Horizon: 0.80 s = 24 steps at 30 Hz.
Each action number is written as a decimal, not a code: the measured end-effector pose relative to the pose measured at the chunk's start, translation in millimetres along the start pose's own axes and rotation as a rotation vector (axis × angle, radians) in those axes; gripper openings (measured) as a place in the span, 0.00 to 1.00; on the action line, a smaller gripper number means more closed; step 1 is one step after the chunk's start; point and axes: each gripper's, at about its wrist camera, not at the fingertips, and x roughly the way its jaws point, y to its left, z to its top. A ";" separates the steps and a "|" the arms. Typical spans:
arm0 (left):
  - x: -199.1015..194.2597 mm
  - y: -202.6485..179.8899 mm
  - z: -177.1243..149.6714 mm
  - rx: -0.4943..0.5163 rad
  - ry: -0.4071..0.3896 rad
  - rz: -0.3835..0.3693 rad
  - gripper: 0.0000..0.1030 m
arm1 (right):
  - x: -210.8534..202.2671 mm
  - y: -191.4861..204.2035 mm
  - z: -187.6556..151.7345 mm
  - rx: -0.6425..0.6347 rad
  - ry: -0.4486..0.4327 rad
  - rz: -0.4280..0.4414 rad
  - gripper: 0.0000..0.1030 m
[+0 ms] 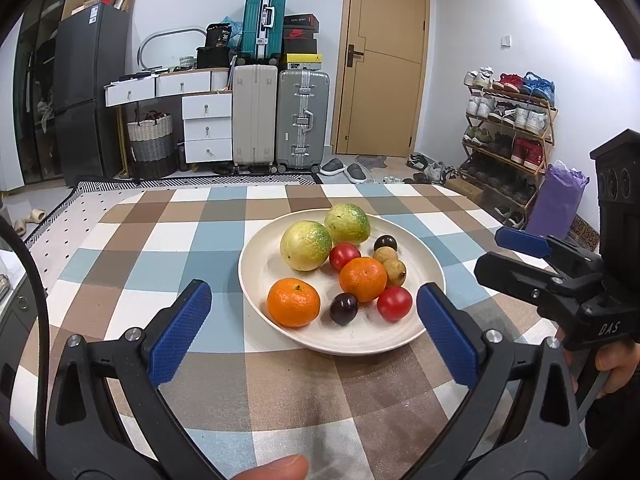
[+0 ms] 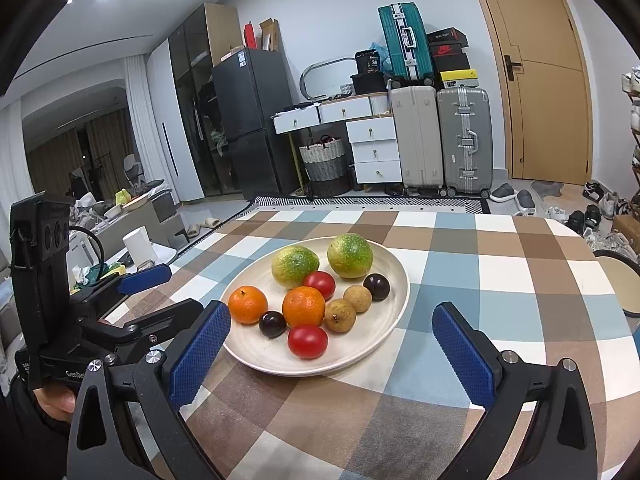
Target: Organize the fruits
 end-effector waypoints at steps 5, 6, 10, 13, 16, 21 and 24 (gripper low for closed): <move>1.0 0.0 -0.6 0.000 -0.001 0.000 0.99 | 1.3 -1.3 0.6 0.003 -0.001 0.005 1.00; 0.9 -0.1 -0.4 0.000 0.001 0.000 1.00 | 1.3 -1.4 0.6 0.003 -0.003 0.003 1.00; 0.6 -0.2 -0.4 -0.001 0.001 0.000 1.00 | 2.7 -0.9 0.1 -0.005 -0.006 0.007 1.00; 0.9 -0.4 -0.4 -0.001 0.002 0.000 1.00 | 3.2 -0.9 -0.6 -0.008 -0.007 0.006 1.00; 1.0 -0.5 -0.2 0.001 0.002 0.001 1.00 | 2.8 -0.4 -0.6 -0.006 -0.006 0.007 1.00; 0.9 -0.4 0.1 0.000 0.002 0.001 1.00 | 3.1 0.1 -1.0 -0.009 -0.006 0.009 1.00; 1.0 -0.5 0.1 -0.001 0.002 0.001 1.00 | 2.7 0.0 -0.9 -0.007 -0.007 0.008 1.00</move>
